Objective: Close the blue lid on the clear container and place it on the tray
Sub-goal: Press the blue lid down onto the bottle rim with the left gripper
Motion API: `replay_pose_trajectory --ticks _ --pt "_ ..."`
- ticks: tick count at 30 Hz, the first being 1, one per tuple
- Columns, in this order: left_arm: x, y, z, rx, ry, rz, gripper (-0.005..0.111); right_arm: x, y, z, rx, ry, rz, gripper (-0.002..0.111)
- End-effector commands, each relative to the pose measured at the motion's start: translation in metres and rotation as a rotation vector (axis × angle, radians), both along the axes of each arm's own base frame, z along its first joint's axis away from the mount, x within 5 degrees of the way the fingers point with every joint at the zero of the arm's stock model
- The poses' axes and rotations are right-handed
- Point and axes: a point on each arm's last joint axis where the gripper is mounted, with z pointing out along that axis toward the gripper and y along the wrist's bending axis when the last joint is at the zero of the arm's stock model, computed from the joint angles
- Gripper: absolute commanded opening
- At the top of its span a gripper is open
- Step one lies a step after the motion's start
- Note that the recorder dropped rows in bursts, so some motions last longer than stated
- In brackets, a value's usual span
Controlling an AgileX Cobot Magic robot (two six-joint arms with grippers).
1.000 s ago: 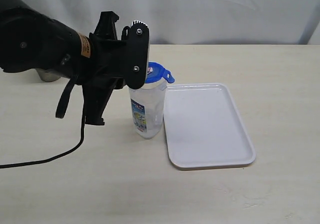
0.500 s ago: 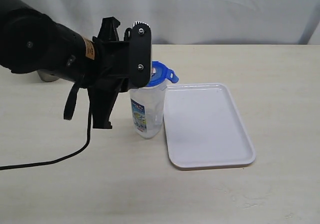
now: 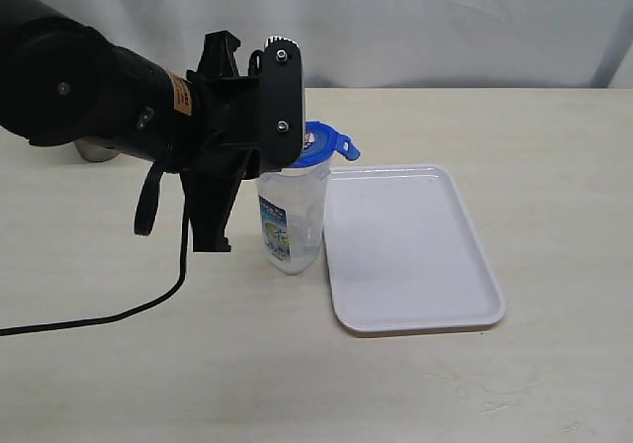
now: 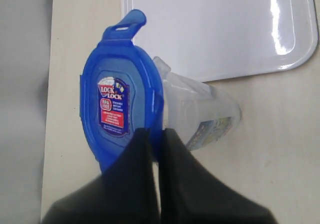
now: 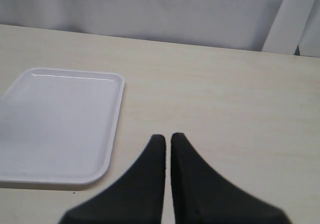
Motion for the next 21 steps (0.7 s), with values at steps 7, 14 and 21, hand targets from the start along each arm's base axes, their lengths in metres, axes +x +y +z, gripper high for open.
replay_pose_trajectory --ticks 7,14,21 --pt "-0.0009 -0.0023 0.0007 -0.029 0.023 0.015 0.022 -0.0002 -0.0001 -0.0011 0.006 0.0 -0.004 0.005" --pt "-0.002 -0.0012 -0.0007 -0.012 0.039 0.014 0.03 -0.0002 -0.0001 -0.0011 0.006 0.0 -0.004 0.005" --pt "-0.0031 -0.0003 -0.0019 0.003 0.054 0.013 0.031 -0.0002 -0.0001 -0.0011 0.006 0.0 -0.004 0.005"
